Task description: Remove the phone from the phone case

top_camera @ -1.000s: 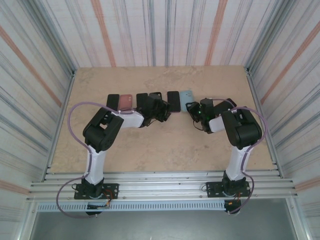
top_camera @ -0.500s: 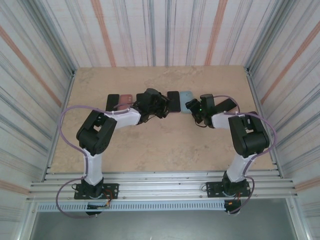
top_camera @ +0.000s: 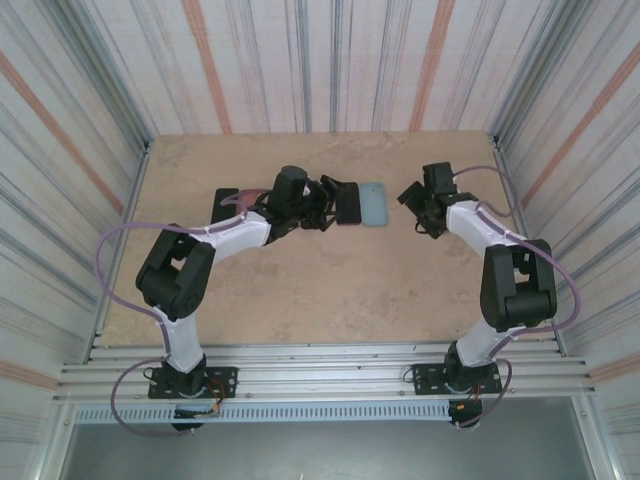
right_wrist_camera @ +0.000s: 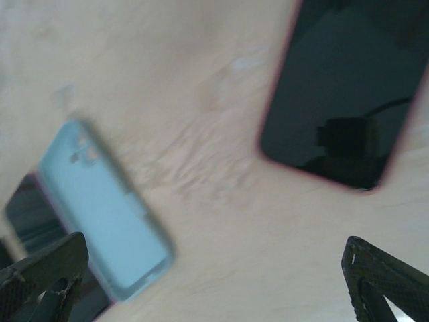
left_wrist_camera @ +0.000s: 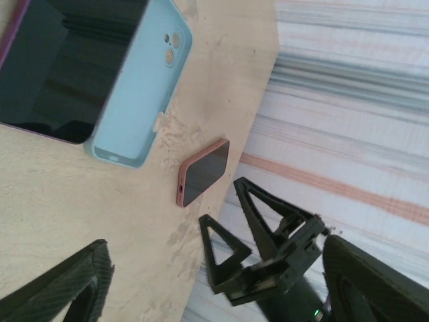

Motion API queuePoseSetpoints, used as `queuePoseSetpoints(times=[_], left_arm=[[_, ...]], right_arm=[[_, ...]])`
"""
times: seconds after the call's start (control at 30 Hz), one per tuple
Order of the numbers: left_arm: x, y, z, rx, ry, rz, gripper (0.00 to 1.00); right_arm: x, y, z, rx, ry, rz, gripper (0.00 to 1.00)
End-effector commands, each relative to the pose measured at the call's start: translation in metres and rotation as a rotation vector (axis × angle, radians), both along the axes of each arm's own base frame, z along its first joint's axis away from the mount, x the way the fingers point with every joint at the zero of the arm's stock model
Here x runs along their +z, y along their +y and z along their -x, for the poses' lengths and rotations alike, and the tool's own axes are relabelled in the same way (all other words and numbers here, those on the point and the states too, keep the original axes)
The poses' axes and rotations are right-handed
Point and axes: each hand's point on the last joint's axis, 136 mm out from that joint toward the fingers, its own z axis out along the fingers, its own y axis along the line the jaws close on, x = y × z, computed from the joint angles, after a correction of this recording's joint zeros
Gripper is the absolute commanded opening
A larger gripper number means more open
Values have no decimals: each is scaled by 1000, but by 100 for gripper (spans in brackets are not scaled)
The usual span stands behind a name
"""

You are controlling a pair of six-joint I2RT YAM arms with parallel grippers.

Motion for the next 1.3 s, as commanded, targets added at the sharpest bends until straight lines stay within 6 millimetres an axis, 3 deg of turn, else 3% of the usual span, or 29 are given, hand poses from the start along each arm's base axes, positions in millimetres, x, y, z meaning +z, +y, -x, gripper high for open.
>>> queuePoseSetpoints(times=[0.0,0.07,0.17,0.4,0.63,1.03,1.27], left_arm=[[22,-2,7,-55,-52,28,93],[26,-5,8,-72,-60,36,98],[29,-6,10,-79,-63,45,98],[28,-8,14,-96,-56,49,99],[32,-10,15,-110,-65,54,99],[30,-14,16,-123,-52,81,99],[31,-14,16,-129,-50,86,99]], right_arm=[[-23,-44,40,-50,260,152,99],[-27,-59,41,-81,291,158,99],[-34,-72,36,-101,292,143,99],[-50,-87,19,-117,324,113,99],[-57,-75,-13,-54,254,29,99],[-78,-78,-27,-36,364,80,100],[-86,-76,-28,-7,444,143,96]])
